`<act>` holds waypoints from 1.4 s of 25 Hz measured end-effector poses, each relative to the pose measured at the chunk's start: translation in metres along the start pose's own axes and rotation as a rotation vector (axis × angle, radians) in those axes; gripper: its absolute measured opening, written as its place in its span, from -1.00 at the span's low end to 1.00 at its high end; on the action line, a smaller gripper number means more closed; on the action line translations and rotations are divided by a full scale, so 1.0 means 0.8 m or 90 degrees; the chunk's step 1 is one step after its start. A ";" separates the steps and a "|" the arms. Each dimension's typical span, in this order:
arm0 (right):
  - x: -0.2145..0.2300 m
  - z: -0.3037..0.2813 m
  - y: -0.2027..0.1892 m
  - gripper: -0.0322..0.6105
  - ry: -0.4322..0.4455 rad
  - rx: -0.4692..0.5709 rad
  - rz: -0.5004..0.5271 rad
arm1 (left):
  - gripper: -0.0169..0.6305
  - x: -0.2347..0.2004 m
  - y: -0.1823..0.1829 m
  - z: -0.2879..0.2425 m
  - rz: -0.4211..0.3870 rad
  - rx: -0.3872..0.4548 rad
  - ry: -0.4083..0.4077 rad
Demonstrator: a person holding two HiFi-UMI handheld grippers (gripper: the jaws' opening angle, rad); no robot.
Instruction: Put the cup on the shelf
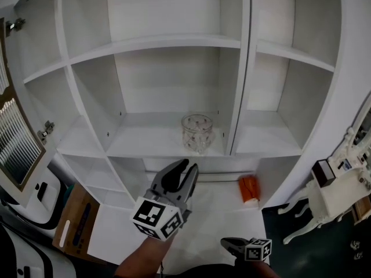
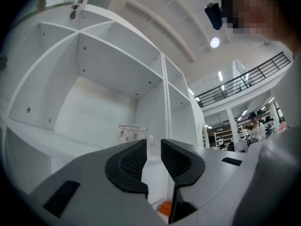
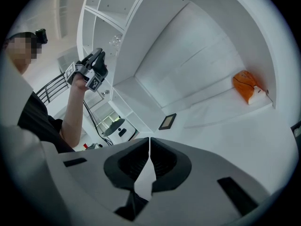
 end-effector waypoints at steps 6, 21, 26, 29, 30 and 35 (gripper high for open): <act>-0.023 0.005 0.003 -0.85 0.029 -0.014 0.045 | -0.74 0.036 -0.051 0.037 0.031 -0.022 -0.025; -0.082 0.110 0.039 -0.85 0.083 0.074 0.175 | -0.81 0.139 -0.260 0.073 0.129 -0.247 -0.059; -0.123 0.129 0.074 -0.85 0.099 0.147 0.213 | -0.82 0.168 -0.264 0.072 0.045 -0.274 -0.059; -0.169 0.124 0.094 -0.85 0.141 0.186 0.251 | -0.83 0.167 -0.253 0.083 0.021 -0.265 -0.064; -0.183 0.117 0.098 -0.85 0.146 0.192 0.267 | -0.83 0.164 -0.247 0.089 0.005 -0.266 -0.066; -0.239 0.068 0.109 -0.85 0.162 0.205 0.292 | -0.83 0.144 -0.214 0.123 -0.041 -0.247 -0.079</act>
Point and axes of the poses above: the fingertips, and each gripper's own axes: z backward along the fingers, x to its right, y out of its top, the point moved 1 cm from there along z, backward along the fingers, and after that the axes turned 15 degrees about -x, right-handed, at the moved point
